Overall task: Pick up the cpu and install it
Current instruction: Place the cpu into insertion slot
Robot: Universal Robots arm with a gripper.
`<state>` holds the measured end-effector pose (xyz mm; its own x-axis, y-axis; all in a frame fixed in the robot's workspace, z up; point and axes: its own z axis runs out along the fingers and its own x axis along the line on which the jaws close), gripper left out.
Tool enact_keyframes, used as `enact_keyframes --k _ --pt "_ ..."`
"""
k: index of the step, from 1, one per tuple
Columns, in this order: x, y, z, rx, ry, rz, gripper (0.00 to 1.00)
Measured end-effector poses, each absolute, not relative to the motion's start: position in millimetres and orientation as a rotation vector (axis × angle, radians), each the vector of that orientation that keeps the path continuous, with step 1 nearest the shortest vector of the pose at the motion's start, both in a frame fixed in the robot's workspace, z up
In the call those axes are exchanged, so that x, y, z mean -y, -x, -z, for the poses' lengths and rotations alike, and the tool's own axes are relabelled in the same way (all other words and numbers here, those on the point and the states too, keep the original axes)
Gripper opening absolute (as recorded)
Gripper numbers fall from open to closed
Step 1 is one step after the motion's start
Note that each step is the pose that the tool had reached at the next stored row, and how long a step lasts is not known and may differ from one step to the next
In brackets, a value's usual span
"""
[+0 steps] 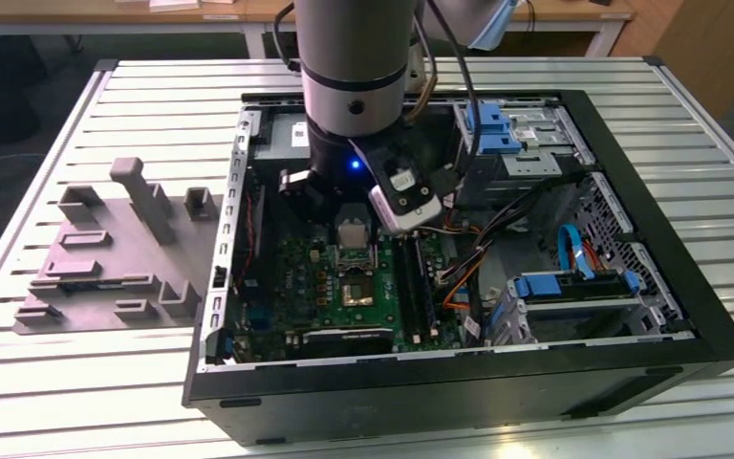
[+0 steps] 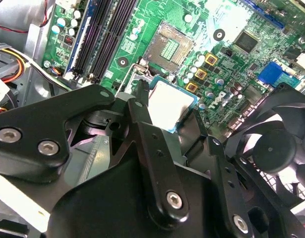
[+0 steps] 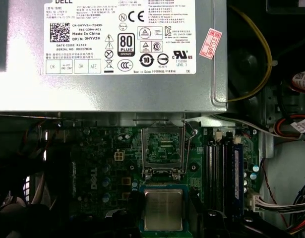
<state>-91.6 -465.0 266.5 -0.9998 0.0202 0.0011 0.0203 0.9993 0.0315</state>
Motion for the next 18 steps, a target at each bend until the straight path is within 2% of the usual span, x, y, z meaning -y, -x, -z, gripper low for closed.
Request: enact_keyframes --k 18 --pt "470 88 -249 3.14 0.03 0.049 0.47"
